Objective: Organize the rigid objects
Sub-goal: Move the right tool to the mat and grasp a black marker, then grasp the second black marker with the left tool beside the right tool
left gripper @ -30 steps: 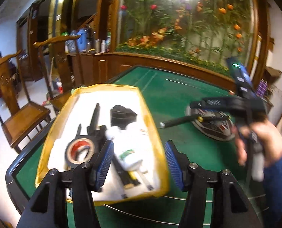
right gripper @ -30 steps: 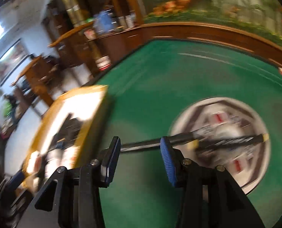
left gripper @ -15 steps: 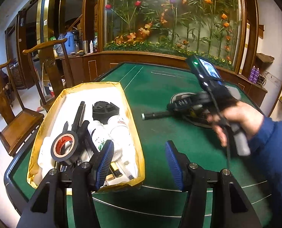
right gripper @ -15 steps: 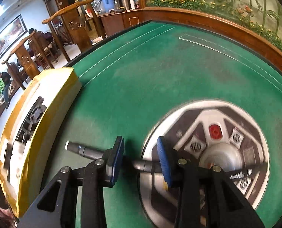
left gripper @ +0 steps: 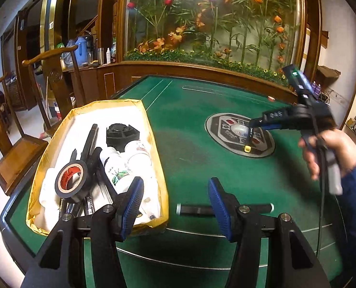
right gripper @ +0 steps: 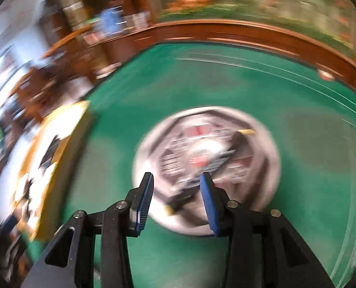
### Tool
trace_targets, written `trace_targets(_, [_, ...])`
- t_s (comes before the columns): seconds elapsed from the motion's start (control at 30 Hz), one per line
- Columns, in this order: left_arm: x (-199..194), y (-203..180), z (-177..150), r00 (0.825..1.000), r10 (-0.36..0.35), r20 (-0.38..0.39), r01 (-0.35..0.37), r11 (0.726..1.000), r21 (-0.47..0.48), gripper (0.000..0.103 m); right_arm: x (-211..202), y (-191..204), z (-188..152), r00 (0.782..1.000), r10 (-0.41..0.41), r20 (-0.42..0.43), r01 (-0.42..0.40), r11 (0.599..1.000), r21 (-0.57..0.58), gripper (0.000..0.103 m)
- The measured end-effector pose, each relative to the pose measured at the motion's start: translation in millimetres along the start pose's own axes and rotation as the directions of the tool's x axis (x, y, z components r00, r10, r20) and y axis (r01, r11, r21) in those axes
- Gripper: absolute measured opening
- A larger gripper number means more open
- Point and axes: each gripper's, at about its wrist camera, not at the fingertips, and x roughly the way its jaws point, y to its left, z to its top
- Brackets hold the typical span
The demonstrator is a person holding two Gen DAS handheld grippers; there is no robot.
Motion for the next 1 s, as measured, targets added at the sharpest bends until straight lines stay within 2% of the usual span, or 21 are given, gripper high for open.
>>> trace_targets(0.13, [2.0, -4.2, -2.4, 1.000, -0.011, -0.015, 0.011, 1.000, 0.001, 0.059, 26.1, -10.7, 5.3, 0.999, -0.028, -0.047, 0.032, 0.996, 0.085, 0.039])
trace_targets(0.2, [1.7, -5.8, -4.1, 1.000, -0.007, -0.016, 0.007, 1.000, 0.010, 0.059, 36.2, -6.5, 7.6, 0.996, -0.061, -0.072, 0.066, 0.995, 0.070, 0.040])
trace_targets(0.27, [0.6, -5.6, -5.2, 1.000, -0.005, -0.017, 0.005, 1.000, 0.012, 0.059, 41.3, 4.2, 5.6, 0.994, -0.095, -0.051, 0.096, 0.995, 0.009, 0.039])
trace_targets(0.3, [-0.1, -4.4, -5.8, 1.000, -0.004, -0.017, 0.004, 1.000, 0.010, 0.059, 39.3, 3.0, 3.0, 0.993, -0.107, -0.048, 0.106, 0.994, -0.018, 0.031])
trace_targets(0.37, [-0.6, -1.0, -6.6, 1.000, -0.005, -0.018, 0.005, 1.000, 0.000, 0.059, 38.4, 5.4, 0.2, 0.996, -0.068, -0.065, 0.063, 0.995, -0.074, 0.016])
trace_targets(0.4, [-0.2, 0.4, -6.6, 1.000, -0.008, -0.021, 0.008, 1.000, -0.006, 0.059, 34.2, 3.7, -2.5, 0.995, -0.055, -0.078, 0.047, 0.993, -0.106, 0.014])
trace_targets(0.53, [1.7, 2.9, -7.5, 0.997, -0.057, -0.056, 0.055, 0.998, -0.035, 0.059, 12.1, 9.6, -36.0, 0.995, -0.026, -0.098, 0.003, 0.973, -0.232, 0.014])
trace_targets(0.63, [0.1, -0.9, -13.5, 0.985, -0.139, -0.106, 0.131, 0.988, -0.078, 0.059, -9.8, 9.6, -69.4, 0.992, 0.030, -0.122, -0.063, 0.960, -0.272, 0.014])
trace_targets(0.7, [-1.9, -5.4, -22.6, 0.962, -0.215, -0.165, 0.193, 0.971, -0.138, 0.059, -26.6, 15.5, -96.5, 0.988, 0.089, -0.127, -0.123, 0.948, -0.293, 0.014])
trace_targets(0.8, [-3.5, -11.3, -30.9, 0.936, -0.273, -0.223, 0.226, 0.950, -0.214, 0.059, -45.5, 27.6, -126.9, 0.975, 0.161, -0.154, -0.205, 0.920, -0.335, 0.014])
trace_targets(0.87, [-5.2, -14.7, -33.5, 0.928, -0.284, -0.240, 0.228, 0.944, -0.237, 0.059, -54.9, 40.0, -143.3, 0.960, 0.207, -0.188, -0.265, 0.888, -0.375, 0.014])
trace_targets(0.93, [-6.2, -18.4, -36.0, 0.933, -0.256, -0.254, 0.198, 0.952, -0.234, 0.059, -60.3, 49.5, -154.4, 0.951, 0.229, -0.209, -0.297, 0.864, -0.406, 0.014])
trace_targets(1.0, [-4.7, -22.0, -38.5, 0.928, -0.251, -0.276, 0.185, 0.952, -0.242, 0.059, -66.9, 64.3, -170.4, 0.939, 0.249, -0.236, -0.332, 0.831, -0.445, 0.014])
